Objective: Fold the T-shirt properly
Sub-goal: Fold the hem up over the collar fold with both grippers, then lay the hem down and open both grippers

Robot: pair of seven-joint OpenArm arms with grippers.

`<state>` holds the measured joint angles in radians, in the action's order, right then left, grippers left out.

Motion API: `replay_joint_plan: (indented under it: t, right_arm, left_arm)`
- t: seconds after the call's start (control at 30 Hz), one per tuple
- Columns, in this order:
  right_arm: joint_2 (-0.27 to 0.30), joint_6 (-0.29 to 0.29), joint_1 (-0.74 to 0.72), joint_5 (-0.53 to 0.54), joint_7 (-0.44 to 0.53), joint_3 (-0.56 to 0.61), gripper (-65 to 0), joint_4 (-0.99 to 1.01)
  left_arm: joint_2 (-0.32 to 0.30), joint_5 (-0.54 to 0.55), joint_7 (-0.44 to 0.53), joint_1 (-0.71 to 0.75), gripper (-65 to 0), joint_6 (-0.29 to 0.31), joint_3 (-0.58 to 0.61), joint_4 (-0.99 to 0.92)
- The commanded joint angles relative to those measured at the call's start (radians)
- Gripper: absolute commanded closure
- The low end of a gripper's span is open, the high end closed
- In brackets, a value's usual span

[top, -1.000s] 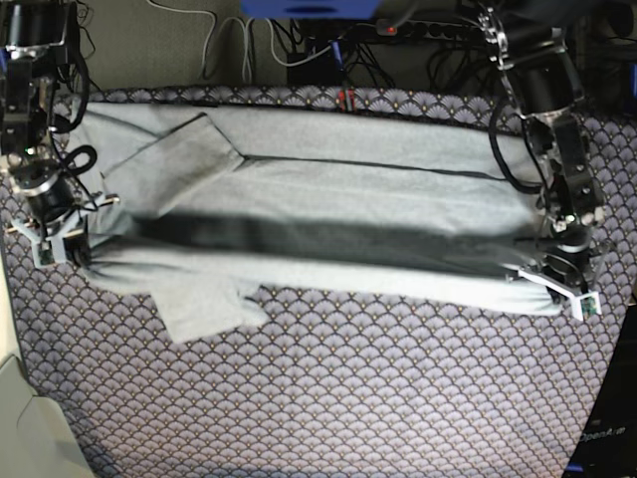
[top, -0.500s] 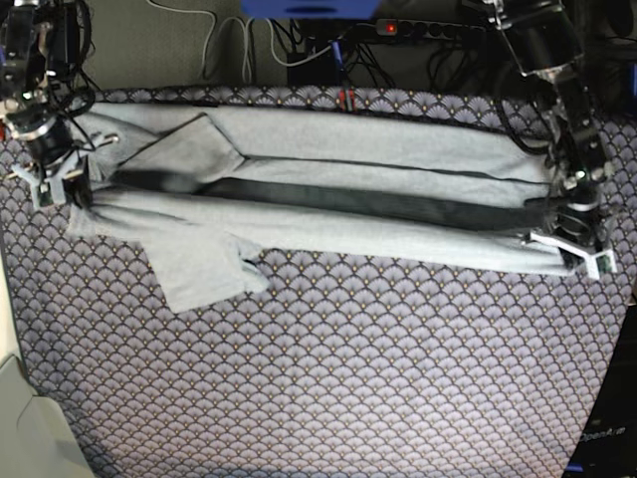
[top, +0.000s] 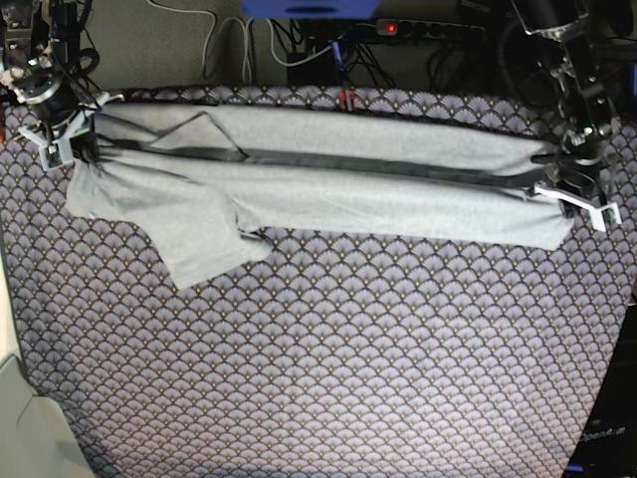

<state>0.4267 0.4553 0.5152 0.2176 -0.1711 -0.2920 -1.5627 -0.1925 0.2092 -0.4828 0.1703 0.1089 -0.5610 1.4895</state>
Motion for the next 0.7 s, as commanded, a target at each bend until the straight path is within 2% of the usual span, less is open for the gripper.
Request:
replay_joint_plan:
  t: [0.0, 0.67]
  right_arm:
    - [0.021, -0.010, 0.016, 0.003, 0.021, -0.014, 0.0, -0.023]
    - [0.022, -0.008, 0.078, 0.003, 0.021, -0.051, 0.0, -0.071]
  left_arm:
    - [-0.019, -0.003, 0.028, -0.002, -0.5, -0.005, -0.006, 0.032]
    - [-0.037, -0.003, 0.028, 0.005, -0.5, -0.005, -0.040, 0.012]
